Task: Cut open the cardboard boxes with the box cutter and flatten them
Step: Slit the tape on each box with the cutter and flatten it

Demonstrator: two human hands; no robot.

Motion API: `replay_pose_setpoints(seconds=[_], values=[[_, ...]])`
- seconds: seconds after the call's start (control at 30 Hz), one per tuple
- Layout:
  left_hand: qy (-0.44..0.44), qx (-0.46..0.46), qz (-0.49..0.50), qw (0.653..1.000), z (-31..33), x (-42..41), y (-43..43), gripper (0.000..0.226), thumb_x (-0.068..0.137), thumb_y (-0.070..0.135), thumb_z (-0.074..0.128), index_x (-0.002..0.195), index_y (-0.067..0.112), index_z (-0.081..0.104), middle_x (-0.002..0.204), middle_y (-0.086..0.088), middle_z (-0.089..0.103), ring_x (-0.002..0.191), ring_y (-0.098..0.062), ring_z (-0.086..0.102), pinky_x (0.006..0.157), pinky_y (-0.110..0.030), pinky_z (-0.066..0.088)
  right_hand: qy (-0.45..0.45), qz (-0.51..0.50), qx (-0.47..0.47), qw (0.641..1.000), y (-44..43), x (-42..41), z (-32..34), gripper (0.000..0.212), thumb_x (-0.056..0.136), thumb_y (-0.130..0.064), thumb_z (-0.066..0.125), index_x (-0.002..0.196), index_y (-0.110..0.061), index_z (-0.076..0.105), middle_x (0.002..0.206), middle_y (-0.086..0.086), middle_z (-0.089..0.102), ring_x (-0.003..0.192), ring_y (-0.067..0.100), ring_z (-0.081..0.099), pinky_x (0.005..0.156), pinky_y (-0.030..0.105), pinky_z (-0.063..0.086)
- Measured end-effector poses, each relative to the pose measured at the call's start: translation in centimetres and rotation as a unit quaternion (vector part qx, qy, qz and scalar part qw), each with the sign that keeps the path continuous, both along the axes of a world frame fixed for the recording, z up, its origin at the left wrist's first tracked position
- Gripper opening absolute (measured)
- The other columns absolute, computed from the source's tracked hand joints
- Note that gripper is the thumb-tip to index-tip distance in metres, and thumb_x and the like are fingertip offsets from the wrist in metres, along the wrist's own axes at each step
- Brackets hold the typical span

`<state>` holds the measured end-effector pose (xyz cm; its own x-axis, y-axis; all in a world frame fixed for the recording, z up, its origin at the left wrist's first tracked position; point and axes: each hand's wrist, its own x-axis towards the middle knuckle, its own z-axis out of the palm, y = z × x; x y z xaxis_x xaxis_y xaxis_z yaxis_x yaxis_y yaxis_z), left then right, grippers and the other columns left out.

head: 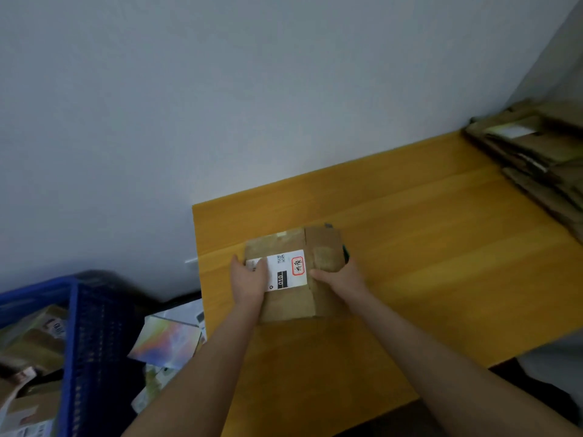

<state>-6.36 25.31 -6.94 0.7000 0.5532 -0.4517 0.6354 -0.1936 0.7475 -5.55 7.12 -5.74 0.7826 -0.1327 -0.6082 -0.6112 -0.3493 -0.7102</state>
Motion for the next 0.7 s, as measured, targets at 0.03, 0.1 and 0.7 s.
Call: replay_pose_setpoints(seconds=[0.03, 0.1, 0.7], values=[[-0.008, -0.011, -0.004, 1.0, 0.7, 0.4, -0.8, 0.05, 0.091, 0.027, 0.061, 0.135, 0.01, 0.044, 0.127, -0.007, 0.059, 0.098, -0.023, 0.062, 0.086, -0.032, 0.048, -0.01, -0.02, 0.012, 1.0, -0.9, 0.2, 0.8, 0.106, 0.058, -0.038, 0.09, 0.144, -0.01, 0.034, 0.141, 0.01, 0.048, 0.124, 0.028, 0.051, 0.103, 0.047, 0.044], [-0.025, -0.039, -0.019, 0.999, 2.2, 1.3, -2.6, 0.036, 0.088, 0.029, 0.067, 0.116, 0.014, 0.051, 0.115, -0.008, 0.066, 0.086, -0.022, 0.064, 0.084, -0.035, 0.052, -0.025, -0.047, 0.019, 0.998, -2.7, 0.6, 2.7, 0.091, 0.06, -0.029, 0.091, 0.134, -0.008, 0.043, 0.132, 0.01, 0.055, 0.117, 0.028, 0.055, 0.1, 0.044, 0.046], [-0.019, -0.177, -0.115, 0.977, 9.2, 10.0, -33.6, 0.02, 0.095, 0.017, 0.062, 0.105, 0.004, 0.052, 0.076, -0.006, 0.062, 0.062, -0.017, 0.06, 0.036, -0.019, 0.046, -0.156, -0.059, -0.122, 0.978, -34.5, 6.9, 10.8, 0.084, 0.078, -0.031, 0.077, 0.145, -0.01, 0.031, 0.144, 0.011, 0.044, 0.129, 0.031, 0.046, 0.103, 0.04, 0.042]])
